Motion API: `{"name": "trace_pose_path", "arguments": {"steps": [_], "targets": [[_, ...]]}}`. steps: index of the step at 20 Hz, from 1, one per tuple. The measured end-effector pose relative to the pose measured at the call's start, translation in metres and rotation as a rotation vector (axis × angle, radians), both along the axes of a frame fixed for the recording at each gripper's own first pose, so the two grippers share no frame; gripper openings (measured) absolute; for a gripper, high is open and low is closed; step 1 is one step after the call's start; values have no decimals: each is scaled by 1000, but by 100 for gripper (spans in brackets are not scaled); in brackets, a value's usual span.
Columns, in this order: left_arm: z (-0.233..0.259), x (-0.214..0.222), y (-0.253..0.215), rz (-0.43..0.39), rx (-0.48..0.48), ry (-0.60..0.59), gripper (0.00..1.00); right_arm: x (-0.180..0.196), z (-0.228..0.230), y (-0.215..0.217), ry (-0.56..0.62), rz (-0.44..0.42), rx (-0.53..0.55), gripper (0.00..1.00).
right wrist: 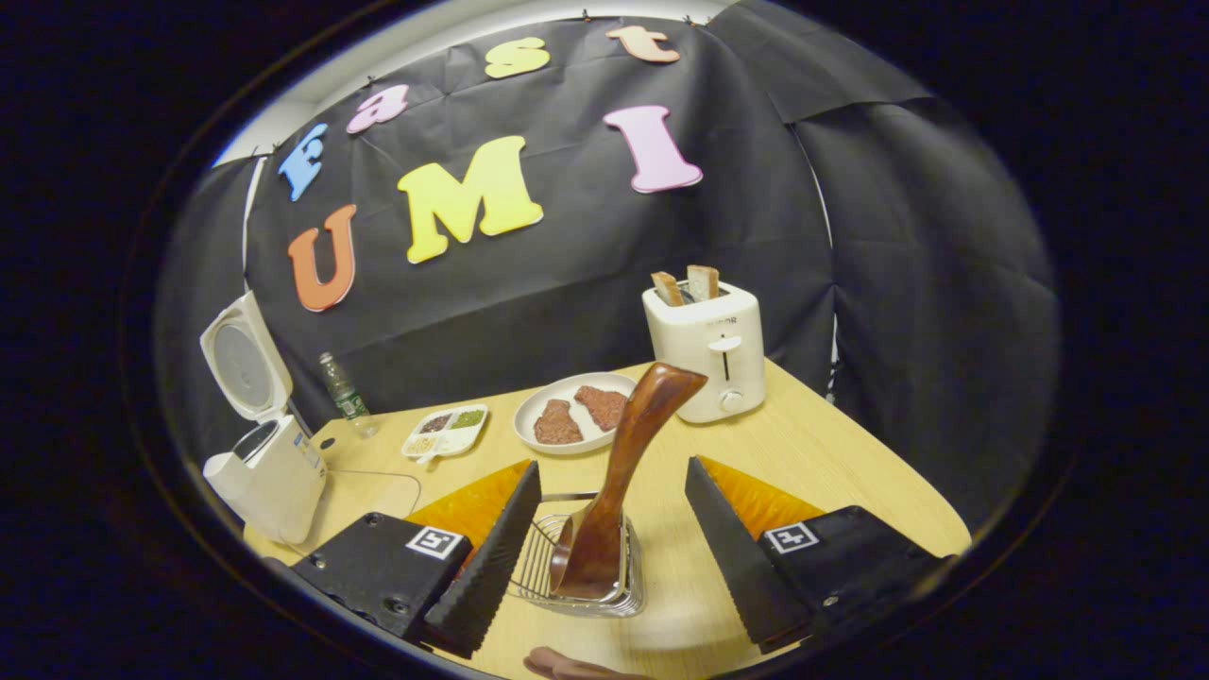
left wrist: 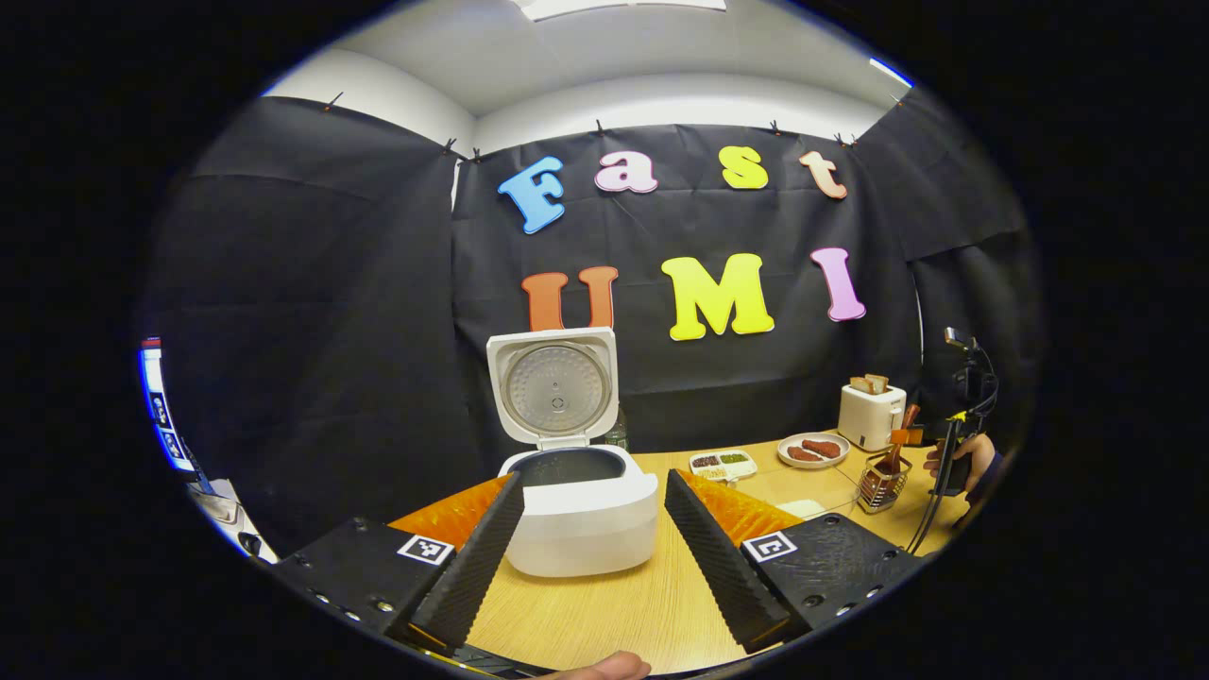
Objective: Close the left gripper, press the button to open the rice cooker; take a wooden spoon from the chopstick holder with the right hand, scoop a spoonful of rice and pour it into the rice cooker, then put the wooden spoon back into the chopstick holder.
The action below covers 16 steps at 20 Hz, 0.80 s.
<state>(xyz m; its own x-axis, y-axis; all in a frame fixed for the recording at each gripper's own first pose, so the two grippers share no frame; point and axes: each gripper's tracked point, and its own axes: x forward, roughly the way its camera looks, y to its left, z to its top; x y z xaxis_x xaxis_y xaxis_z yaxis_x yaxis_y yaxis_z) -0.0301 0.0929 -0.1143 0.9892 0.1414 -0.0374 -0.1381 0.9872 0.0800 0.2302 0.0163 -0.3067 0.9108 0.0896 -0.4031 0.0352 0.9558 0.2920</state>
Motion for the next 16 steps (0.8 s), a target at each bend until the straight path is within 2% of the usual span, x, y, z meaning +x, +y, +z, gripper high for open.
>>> {"name": "trace_pose_path", "arguments": {"steps": [1, 2, 3, 6, 7, 8, 9, 10, 11, 13, 14, 15, 16], "targets": [[1, -3, -4, -2, 9, -6, 95, 4, -2, 5, 2, 5, 29, 100], [4, -6, -6, 2, 8, -15, 95, 7, -3, 9, 7, 10, 52, 95], [5, -9, -7, 5, 3, -24, 95, 10, -6, 11, 15, 13, 70, 99], [15, -21, -13, -10, 1, -54, 95, 22, -16, 8, 33, -4, 55, 97], [16, -25, -12, -9, 3, -57, 95, 27, -18, 6, 32, -9, 62, 90], [18, -27, -9, -2, 5, -61, 95, 30, -21, 5, 45, -18, 69, 90], [19, -28, -7, 9, 5, -62, 95, 32, -27, 4, 61, -26, 86, 86], [19, -30, -2, 26, 0, -60, 95, 36, -27, 7, 63, -16, 117, 89], [22, -33, 4, 52, -5, -70, 95, 39, -30, 10, 69, -12, 128, 81], [36, -43, 18, 107, 1, -118, 95, 37, -30, 7, 79, -30, 128, 49], [40, -47, 19, 115, 1, -134, 96, 30, -23, 13, 80, -10, 147, 31], [42, -51, 16, 105, -6, -147, 95, 31, -24, 17, 80, -10, 120, 21], [42, -51, 12, 88, -18, -150, 95, 27, -12, 17, 60, -9, 90, 19]]}}
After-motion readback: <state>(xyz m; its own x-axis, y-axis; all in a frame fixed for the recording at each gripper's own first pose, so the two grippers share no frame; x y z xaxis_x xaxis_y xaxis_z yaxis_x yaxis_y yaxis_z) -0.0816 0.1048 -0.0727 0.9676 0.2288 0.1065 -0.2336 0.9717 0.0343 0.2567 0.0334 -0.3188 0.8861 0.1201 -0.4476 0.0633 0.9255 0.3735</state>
